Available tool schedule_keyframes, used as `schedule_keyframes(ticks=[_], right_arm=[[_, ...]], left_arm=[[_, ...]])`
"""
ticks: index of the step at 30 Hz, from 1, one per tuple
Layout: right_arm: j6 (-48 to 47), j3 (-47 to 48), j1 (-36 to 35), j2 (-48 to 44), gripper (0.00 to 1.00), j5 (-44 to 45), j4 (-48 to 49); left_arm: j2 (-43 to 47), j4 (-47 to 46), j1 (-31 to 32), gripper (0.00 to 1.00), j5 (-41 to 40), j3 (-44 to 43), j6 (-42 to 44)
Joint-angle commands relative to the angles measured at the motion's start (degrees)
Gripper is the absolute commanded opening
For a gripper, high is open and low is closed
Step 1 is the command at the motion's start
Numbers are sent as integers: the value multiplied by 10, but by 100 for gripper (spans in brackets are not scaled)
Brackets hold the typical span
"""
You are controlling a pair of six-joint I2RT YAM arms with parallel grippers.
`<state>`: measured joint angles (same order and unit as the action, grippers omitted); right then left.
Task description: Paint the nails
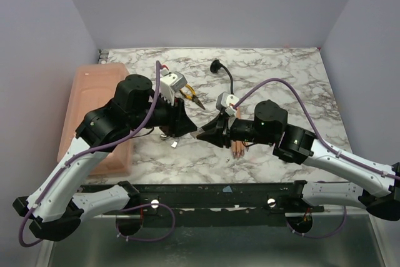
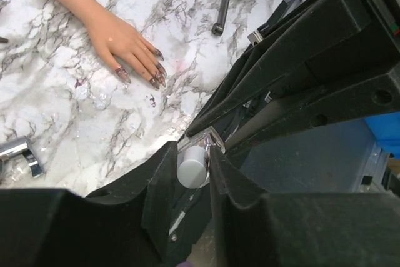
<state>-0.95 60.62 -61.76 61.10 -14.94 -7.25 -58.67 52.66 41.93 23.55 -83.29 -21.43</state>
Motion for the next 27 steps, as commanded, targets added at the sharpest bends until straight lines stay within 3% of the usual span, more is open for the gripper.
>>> schedule_keyframes(ticks=[1, 4, 5, 12, 21, 25, 27], right_arm=[[-4, 20, 1, -3, 0, -19, 25], [0, 20, 1, -7, 1, -20, 27], [0, 20, 1, -9, 1, -24, 27], [26, 15, 1, -22, 1, -55, 37], [39, 21, 1, -26, 1, -99, 24], [42, 20, 1, -26, 1, -105, 19], [44, 24, 1, -24, 1, -108, 11]], left_arm=[[11, -42, -3, 22, 42, 17, 9], [15, -55, -3, 1, 65, 23, 14], [15, -57, -3, 0, 78, 23, 20], [30, -87, -3, 0, 180, 34, 92], [32, -87, -4, 0, 239, 31, 146], [34, -86, -4, 15, 245, 34, 156], [39, -92, -3, 42, 239, 36, 155]])
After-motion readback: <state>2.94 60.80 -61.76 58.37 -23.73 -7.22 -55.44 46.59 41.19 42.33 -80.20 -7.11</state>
